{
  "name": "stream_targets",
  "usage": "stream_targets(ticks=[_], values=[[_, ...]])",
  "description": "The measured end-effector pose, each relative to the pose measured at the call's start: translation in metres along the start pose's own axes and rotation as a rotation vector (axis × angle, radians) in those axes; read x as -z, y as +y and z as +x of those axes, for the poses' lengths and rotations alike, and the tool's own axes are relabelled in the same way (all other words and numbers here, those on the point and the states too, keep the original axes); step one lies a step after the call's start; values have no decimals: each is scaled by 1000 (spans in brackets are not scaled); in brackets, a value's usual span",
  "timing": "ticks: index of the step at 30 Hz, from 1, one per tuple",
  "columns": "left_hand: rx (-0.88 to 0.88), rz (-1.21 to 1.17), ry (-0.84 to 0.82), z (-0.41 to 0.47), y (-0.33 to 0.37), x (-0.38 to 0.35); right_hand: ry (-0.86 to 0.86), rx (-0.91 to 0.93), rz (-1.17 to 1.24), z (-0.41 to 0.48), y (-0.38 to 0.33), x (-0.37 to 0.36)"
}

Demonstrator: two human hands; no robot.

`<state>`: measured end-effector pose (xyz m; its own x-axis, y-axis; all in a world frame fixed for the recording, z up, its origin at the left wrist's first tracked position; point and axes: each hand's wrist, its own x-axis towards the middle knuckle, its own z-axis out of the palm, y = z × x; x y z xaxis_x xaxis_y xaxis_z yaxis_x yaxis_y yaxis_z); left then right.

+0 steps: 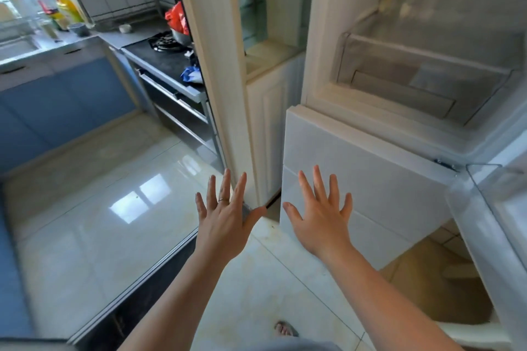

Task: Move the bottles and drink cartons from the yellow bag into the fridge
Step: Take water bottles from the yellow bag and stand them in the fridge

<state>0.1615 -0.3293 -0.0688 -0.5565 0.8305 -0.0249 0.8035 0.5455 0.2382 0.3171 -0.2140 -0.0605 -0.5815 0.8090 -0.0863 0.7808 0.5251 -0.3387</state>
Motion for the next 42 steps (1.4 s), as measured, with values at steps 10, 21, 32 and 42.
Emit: stream_targets(ticks=[10, 21, 32, 42], values=[[3, 9, -86, -170, -32, -20, -84, -63, -28, -173, -24, -40], [-138, 65, -278, -299, 21, -77, -191, -180, -55, -327, 50, -72], [-418, 117, -470, -403, 181, -152, -216, -407, -3, -475, 218, -55], [-537, 83, -494, -499, 382, -196, -82, -519, 81, -611, 400, 5]])
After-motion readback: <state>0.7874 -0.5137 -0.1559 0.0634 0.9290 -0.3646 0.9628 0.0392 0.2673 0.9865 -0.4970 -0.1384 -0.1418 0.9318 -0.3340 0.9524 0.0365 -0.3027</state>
